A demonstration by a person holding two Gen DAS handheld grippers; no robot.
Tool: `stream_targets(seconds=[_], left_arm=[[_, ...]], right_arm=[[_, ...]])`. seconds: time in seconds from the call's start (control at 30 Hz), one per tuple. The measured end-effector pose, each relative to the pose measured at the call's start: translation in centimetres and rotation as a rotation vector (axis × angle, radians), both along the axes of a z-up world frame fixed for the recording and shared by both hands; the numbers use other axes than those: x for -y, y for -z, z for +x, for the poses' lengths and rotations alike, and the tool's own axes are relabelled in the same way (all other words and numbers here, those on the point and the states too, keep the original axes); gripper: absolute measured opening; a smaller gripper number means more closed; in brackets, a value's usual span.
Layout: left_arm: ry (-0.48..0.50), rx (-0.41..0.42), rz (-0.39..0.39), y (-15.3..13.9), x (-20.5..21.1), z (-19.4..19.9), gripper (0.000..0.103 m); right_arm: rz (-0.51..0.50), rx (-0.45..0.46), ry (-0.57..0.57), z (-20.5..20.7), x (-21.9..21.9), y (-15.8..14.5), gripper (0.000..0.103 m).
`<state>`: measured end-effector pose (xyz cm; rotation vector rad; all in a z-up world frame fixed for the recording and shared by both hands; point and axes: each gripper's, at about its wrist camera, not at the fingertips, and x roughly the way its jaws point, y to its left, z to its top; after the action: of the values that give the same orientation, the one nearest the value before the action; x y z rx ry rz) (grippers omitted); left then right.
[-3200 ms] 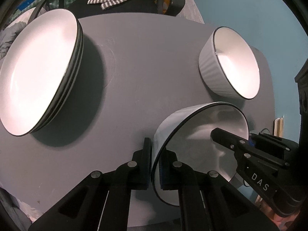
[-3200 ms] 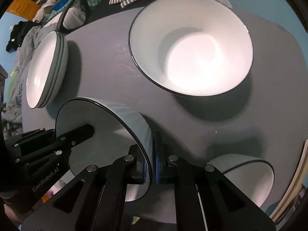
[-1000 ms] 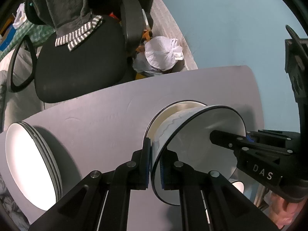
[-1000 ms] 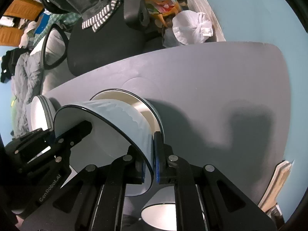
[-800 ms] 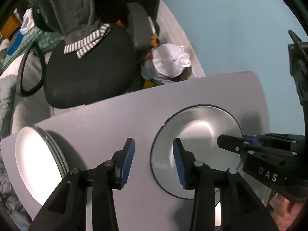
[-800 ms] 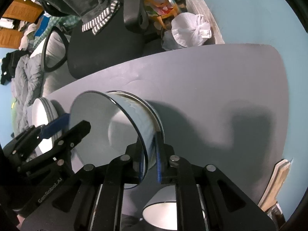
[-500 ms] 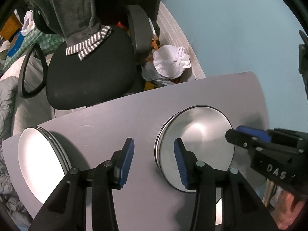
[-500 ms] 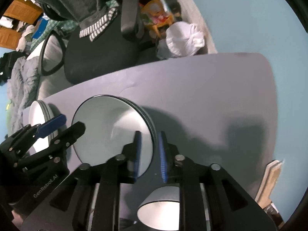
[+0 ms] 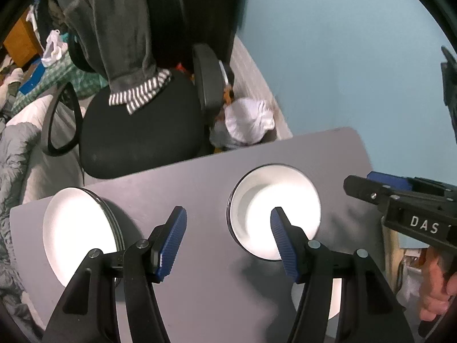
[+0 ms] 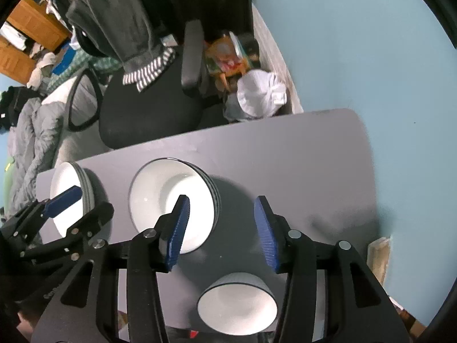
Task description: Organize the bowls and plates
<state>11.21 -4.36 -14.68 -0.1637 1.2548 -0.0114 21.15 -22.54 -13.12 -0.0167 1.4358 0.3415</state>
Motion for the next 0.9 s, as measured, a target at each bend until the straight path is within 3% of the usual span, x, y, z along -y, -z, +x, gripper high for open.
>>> stream_targets(seconds=[0.33, 0.9], left_arm=[[0.0, 0.142, -0.002, -5.8, -0.8, -2.8, 0.062], [0.042, 0.208, -0.018, -10.5, -1.4, -7.7, 0.062]], right_arm=[[-0.005, 0.113, -0.017, -2.4, -0.6, -4.8, 0.048], [0.001, 0.256, 0.042, -6.6, 0.5, -10.4, 0.057]])
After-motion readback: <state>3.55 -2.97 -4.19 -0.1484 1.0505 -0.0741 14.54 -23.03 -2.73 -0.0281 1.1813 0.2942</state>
